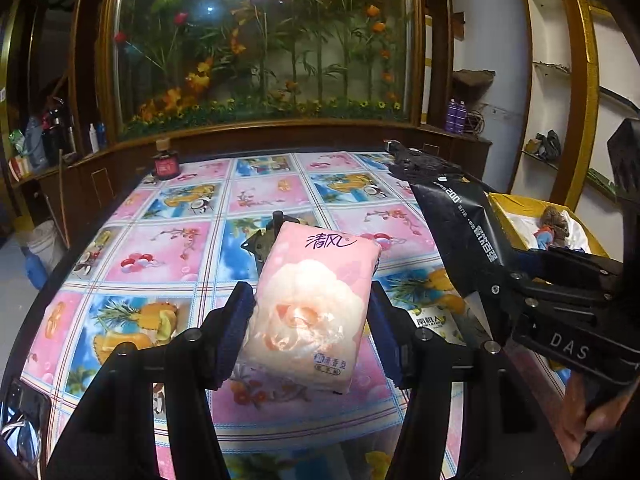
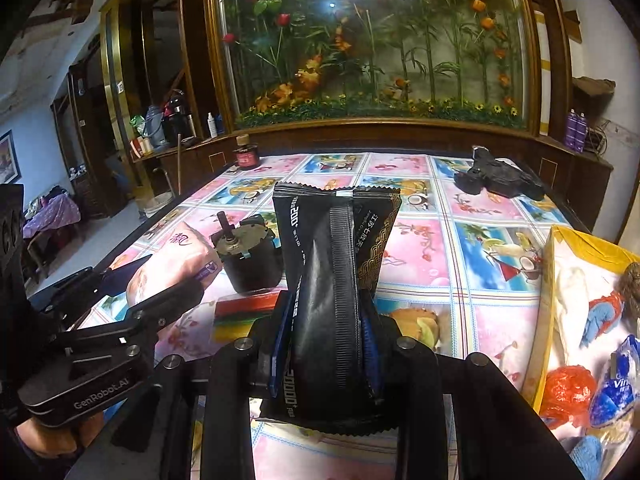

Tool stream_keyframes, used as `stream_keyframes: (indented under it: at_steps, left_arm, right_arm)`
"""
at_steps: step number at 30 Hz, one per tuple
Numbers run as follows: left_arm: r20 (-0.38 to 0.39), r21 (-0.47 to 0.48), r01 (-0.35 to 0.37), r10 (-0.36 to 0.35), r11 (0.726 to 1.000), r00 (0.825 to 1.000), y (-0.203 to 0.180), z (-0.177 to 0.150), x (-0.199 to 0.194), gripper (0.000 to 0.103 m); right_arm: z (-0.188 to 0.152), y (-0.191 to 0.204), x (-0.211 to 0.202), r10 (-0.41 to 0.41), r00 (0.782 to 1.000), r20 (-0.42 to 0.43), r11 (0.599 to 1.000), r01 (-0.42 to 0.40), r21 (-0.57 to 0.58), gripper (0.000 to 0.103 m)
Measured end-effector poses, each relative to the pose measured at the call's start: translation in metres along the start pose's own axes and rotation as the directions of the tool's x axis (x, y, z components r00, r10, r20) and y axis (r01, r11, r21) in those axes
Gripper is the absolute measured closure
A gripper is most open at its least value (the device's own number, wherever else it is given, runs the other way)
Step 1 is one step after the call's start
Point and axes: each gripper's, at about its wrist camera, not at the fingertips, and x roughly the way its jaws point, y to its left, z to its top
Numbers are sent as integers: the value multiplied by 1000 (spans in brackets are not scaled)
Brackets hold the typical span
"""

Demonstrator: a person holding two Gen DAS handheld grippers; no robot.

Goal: Organize soft objects
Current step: 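Carry the pink tissue pack and black packet over the white box with both tools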

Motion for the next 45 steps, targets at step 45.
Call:
stream_keyframes:
  at_steps: [45]
  left_arm:
    - [28,113,-20,17,993,999,-31,-6,-5,47]
  right_arm:
    - [-25,-19,-36,-23,1000,12,982,21,188,73]
